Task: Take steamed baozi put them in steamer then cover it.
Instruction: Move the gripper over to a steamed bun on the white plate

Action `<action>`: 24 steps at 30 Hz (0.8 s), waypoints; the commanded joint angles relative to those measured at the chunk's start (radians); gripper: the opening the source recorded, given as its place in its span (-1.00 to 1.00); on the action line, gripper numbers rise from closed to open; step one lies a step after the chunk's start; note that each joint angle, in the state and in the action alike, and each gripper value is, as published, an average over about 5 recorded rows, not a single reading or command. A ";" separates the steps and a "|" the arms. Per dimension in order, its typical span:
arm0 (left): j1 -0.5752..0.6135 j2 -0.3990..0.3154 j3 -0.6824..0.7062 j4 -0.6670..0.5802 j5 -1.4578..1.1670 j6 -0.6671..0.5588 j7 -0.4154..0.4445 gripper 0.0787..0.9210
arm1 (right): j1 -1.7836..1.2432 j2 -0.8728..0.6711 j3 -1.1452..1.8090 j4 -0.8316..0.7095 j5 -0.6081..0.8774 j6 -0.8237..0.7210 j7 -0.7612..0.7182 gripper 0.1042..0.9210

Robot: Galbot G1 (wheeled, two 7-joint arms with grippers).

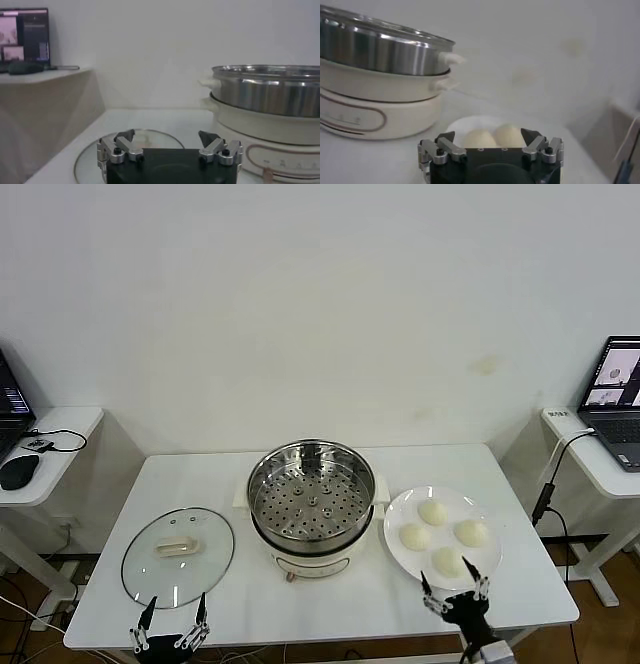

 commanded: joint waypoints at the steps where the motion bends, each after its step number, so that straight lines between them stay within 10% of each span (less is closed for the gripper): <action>1: -0.015 0.002 -0.005 0.005 0.076 0.023 0.009 0.77 | 0.158 -0.229 0.048 -0.070 -0.219 -0.021 -0.043 0.76; 15: -0.071 0.010 -0.032 -0.030 0.193 0.217 -0.054 0.77 | 0.688 -0.681 -0.244 -0.294 -0.259 -0.087 -0.512 0.76; 24: -0.069 -0.001 -0.023 -0.031 0.241 0.232 -0.059 0.77 | 1.218 -0.712 -0.816 -0.527 -0.110 -0.060 -0.738 0.76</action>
